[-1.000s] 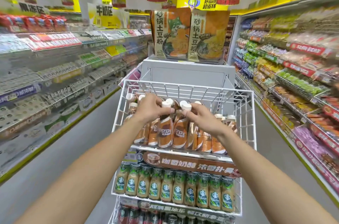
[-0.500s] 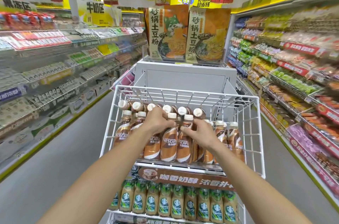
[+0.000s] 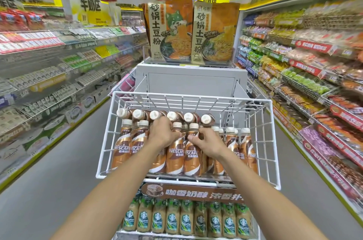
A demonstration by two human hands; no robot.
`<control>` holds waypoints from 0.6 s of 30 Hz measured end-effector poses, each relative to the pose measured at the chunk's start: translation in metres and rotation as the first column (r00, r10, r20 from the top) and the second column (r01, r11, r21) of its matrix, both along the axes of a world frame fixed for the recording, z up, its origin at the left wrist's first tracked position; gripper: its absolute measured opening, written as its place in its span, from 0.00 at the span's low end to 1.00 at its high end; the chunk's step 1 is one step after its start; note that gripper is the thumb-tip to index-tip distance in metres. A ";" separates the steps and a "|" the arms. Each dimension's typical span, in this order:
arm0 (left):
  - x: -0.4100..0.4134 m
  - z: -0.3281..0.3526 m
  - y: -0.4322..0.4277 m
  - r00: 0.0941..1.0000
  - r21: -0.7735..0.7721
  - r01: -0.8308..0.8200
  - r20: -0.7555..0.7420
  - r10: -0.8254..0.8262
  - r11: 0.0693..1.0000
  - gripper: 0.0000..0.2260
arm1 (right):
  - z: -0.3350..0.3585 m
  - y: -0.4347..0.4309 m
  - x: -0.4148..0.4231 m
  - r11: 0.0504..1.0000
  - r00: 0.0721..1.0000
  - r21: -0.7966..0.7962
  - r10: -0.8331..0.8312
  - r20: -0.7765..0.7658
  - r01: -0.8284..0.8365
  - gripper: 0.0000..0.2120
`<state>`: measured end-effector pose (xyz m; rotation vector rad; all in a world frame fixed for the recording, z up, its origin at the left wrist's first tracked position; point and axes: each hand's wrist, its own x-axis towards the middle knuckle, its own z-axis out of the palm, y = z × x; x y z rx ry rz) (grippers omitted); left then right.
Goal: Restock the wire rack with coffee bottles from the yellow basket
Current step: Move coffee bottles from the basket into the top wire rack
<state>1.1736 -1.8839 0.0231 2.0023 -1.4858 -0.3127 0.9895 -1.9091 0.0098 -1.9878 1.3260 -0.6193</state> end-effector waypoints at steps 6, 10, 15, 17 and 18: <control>0.002 -0.002 0.006 1.000 -0.045 0.021 0.016 -0.020 0.999 0.23 | -0.001 0.005 0.001 0.998 0.998 -0.037 -0.059 -0.016 0.058 0.30; 0.001 0.006 0.026 0.999 -0.142 0.013 0.041 -0.007 0.990 0.19 | -0.002 0.008 -0.003 0.987 0.996 -0.141 -0.078 -0.046 0.071 0.16; 0.008 0.030 0.080 0.887 0.092 0.196 0.408 -0.217 0.976 0.21 | 0.015 0.035 -0.017 0.933 0.937 -0.357 -0.077 -0.341 -0.054 0.28; 0.007 0.037 0.102 0.757 0.325 0.229 0.533 -0.378 0.918 0.26 | 0.020 0.053 -0.021 0.914 0.886 -0.380 -0.055 -0.460 -0.140 0.29; 0.006 0.038 0.112 0.709 0.419 0.222 0.551 -0.441 0.881 0.28 | 0.021 0.064 -0.024 0.913 0.860 -0.368 -0.038 -0.509 -0.178 0.29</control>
